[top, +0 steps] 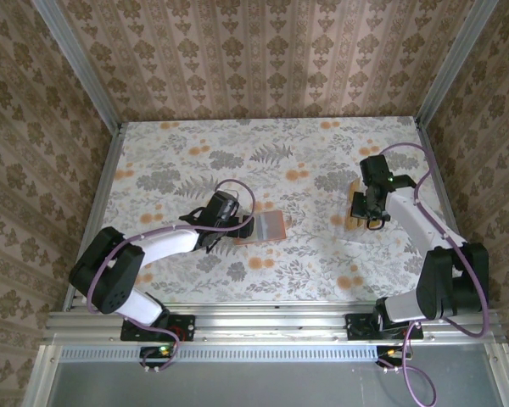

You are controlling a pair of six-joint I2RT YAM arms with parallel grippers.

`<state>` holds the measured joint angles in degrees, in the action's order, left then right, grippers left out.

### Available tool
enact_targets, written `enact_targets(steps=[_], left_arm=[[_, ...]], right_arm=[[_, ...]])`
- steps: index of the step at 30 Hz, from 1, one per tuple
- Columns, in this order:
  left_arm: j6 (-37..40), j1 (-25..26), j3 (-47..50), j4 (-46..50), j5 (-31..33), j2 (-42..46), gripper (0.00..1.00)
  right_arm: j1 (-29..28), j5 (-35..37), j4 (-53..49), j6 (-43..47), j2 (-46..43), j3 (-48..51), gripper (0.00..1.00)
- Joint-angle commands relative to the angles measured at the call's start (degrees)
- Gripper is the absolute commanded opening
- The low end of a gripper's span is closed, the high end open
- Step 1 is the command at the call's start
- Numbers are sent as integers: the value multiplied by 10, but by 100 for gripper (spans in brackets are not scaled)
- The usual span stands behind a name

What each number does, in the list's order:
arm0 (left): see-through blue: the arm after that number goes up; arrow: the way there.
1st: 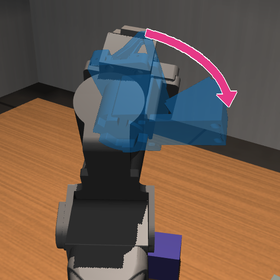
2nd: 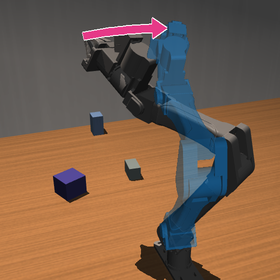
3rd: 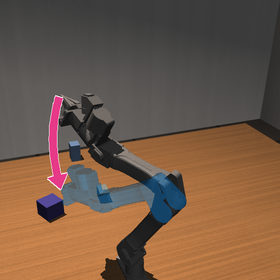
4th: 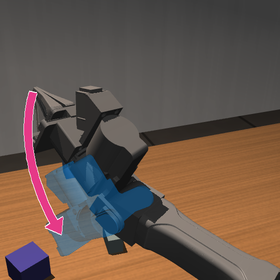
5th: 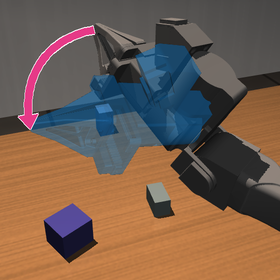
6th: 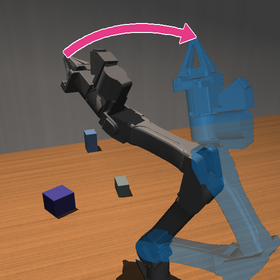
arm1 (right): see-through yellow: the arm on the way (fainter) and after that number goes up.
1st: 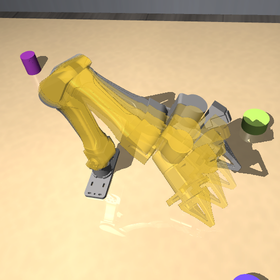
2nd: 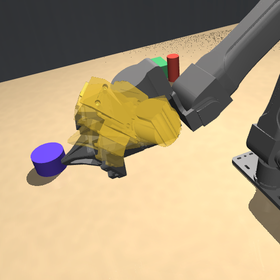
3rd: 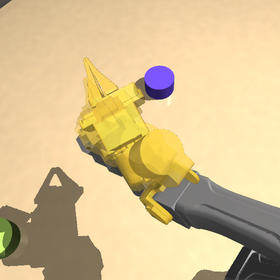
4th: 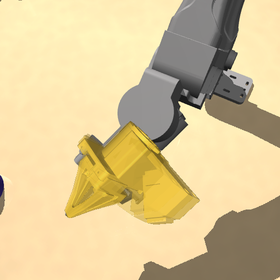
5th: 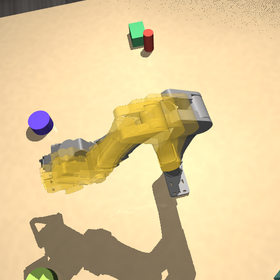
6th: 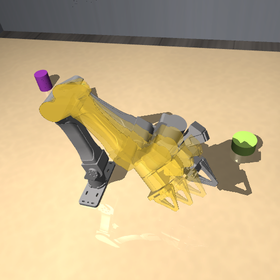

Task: Put the credit cards into the card holder
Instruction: Pick up the credit card from the storage box.

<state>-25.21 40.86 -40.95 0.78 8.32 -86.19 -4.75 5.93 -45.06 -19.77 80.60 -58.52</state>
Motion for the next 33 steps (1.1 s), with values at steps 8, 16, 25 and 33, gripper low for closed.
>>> enact_targets(steps=[8, 16, 25, 33], left_arm=[[16, 2, -10, 12, -6, 5, 100], [16, 0, -15, 32, 5, 18, 100], [26, -2, -22, 65, 19, 24, 100], [29, 1, -38, 86, 31, 6, 100]], right_arm=[[5, -34, -44, 17, -33, -54, 0], [5, -65, -67, 16, -80, -108, 0], [-6, -265, 66, -55, -86, -73, 0], [-93, -354, 295, -143, -30, 34, 0]])
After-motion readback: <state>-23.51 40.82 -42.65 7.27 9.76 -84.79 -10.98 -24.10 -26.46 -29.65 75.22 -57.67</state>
